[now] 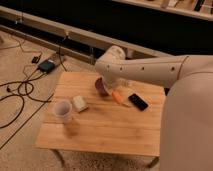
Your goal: Place the pepper in the ceramic bowl
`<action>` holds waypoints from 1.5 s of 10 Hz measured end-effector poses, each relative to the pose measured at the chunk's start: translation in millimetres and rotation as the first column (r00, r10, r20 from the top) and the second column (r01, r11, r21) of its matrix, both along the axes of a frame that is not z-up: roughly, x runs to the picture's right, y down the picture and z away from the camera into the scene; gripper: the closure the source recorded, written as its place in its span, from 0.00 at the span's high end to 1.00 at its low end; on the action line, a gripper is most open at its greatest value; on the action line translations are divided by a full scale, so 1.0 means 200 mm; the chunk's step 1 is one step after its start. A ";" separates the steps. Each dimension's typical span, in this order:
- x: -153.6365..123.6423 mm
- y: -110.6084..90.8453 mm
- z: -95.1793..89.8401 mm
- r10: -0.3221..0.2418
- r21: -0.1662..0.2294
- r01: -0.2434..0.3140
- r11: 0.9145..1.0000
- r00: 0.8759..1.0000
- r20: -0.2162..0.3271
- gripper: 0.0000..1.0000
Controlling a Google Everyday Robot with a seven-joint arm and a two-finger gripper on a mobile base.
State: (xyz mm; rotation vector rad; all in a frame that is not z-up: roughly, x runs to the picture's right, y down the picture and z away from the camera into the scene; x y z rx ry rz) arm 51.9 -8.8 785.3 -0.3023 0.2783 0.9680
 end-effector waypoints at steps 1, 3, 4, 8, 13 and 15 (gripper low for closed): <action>0.00 -0.08 0.01 0.030 0.043 -0.029 0.999 0.999 -0.019 0.00; 0.00 -0.17 0.08 0.064 0.097 -0.059 0.994 0.997 -0.053 0.00; -0.01 -0.21 0.13 0.073 0.114 -0.065 0.991 0.995 -0.068 0.00; -0.10 -0.35 0.31 0.075 0.151 -0.060 0.987 0.993 -0.096 0.00; -0.11 -0.48 0.52 0.066 0.170 -0.048 0.984 0.992 -0.104 0.00; -0.13 -0.49 0.59 0.054 0.161 -0.040 0.986 0.995 -0.087 0.00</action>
